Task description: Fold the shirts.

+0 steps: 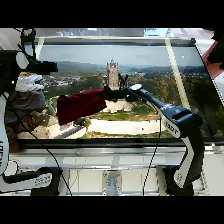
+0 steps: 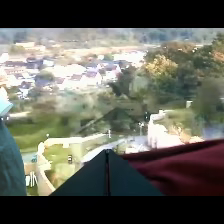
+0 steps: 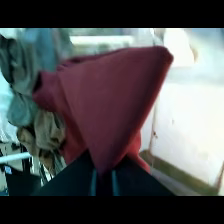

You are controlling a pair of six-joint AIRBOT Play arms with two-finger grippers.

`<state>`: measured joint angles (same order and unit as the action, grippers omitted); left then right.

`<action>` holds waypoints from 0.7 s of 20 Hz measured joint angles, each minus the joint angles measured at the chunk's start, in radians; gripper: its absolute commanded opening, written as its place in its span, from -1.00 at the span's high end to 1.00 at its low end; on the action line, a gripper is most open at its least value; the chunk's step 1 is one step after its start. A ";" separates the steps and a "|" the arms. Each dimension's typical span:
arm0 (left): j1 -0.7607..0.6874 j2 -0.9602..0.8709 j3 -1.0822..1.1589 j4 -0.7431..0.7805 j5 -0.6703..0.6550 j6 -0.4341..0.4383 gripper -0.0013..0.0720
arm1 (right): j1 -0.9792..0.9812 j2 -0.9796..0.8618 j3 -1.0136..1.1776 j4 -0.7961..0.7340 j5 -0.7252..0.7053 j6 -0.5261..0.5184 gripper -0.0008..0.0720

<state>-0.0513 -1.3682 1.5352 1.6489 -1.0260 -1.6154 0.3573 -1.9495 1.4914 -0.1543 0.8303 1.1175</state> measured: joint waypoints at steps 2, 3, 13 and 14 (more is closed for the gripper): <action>0.000 0.000 0.000 0.000 -0.010 0.003 0.93 | -0.086 0.050 0.000 -0.059 0.014 -0.006 0.91; 0.000 0.000 0.000 0.000 -0.014 0.003 0.93 | -0.136 0.080 0.000 -0.107 0.027 0.008 0.91; 0.000 0.000 0.000 -0.027 -0.037 0.003 0.93 | -0.759 0.464 0.000 -1.010 0.359 0.368 0.91; 0.000 0.000 0.000 -0.037 -0.041 0.003 0.93 | -0.824 0.495 -0.001 -1.088 0.399 0.383 0.91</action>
<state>-0.0513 -1.3682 1.5356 1.6119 -1.0672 -1.6119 -0.4664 -1.4544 1.4906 -1.2423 1.2297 1.5005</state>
